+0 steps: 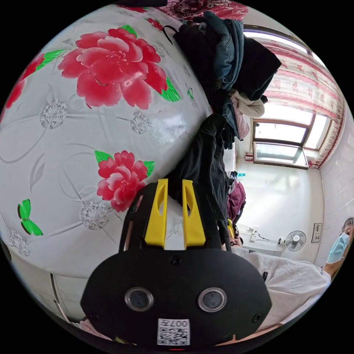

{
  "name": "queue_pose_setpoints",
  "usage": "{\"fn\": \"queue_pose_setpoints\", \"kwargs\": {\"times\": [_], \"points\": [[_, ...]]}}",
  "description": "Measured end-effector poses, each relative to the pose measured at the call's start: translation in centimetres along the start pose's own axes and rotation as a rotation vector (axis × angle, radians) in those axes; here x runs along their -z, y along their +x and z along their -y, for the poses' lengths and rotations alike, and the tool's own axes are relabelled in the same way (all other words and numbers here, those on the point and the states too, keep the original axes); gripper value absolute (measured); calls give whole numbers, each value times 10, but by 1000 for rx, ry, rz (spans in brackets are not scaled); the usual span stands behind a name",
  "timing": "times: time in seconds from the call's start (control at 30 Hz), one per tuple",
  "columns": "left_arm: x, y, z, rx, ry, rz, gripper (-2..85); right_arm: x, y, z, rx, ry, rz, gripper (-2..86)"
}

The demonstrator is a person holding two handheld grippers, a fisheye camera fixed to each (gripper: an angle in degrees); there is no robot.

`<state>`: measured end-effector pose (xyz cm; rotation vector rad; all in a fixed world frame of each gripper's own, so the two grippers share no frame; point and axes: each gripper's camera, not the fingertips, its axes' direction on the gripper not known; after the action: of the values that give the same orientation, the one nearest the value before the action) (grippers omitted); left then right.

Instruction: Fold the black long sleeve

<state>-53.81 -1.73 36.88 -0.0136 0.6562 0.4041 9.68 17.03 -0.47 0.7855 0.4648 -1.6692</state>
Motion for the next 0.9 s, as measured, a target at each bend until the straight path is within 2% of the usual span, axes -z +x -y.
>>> {"fn": "queue_pose_setpoints", "kwargs": {"times": [0.1, 0.17, 0.2, 0.27, 0.37, 0.43, 0.53, 0.6, 0.67, 0.7, 0.8, 0.9], "points": [[4, 1, 3, -40, -14, 7, 53, -29, -91, -14, 307, -92, -41, -1], [7, -1, 4, -58, -6, 1, 49, -72, -184, -56, 676, -238, -145, 0], [6, -2, 4, -60, -3, -5, 48, -84, -205, -72, 772, -271, -176, 0], [-1, -8, 5, -59, -3, -22, 43, -133, -272, -152, 1156, -406, -249, 2], [-16, -14, 4, -60, -9, -22, 42, -196, -303, -256, 1516, -619, -243, 6], [-23, -20, 2, -58, -3, -32, 43, -238, -299, -309, 1624, -778, -222, 11], [-28, -32, -3, -51, 12, -55, 47, -311, -272, -377, 1695, -1042, -224, 26], [-28, -41, -9, -42, 23, -51, 49, -358, -244, -404, 1683, -1201, -311, 41], [-24, -55, -19, -21, 50, -53, 54, -414, -202, -415, 1544, -1377, -530, 59], [-22, -59, -22, -16, 57, -55, 55, -421, -196, -416, 1536, -1391, -563, 63], [-16, -68, -37, -16, 93, -68, 68, -424, -201, -405, 1428, -1393, -472, 80], [-21, -58, -39, -61, 94, -75, 84, -399, -231, -388, 1338, -1399, -228, 96]]}}
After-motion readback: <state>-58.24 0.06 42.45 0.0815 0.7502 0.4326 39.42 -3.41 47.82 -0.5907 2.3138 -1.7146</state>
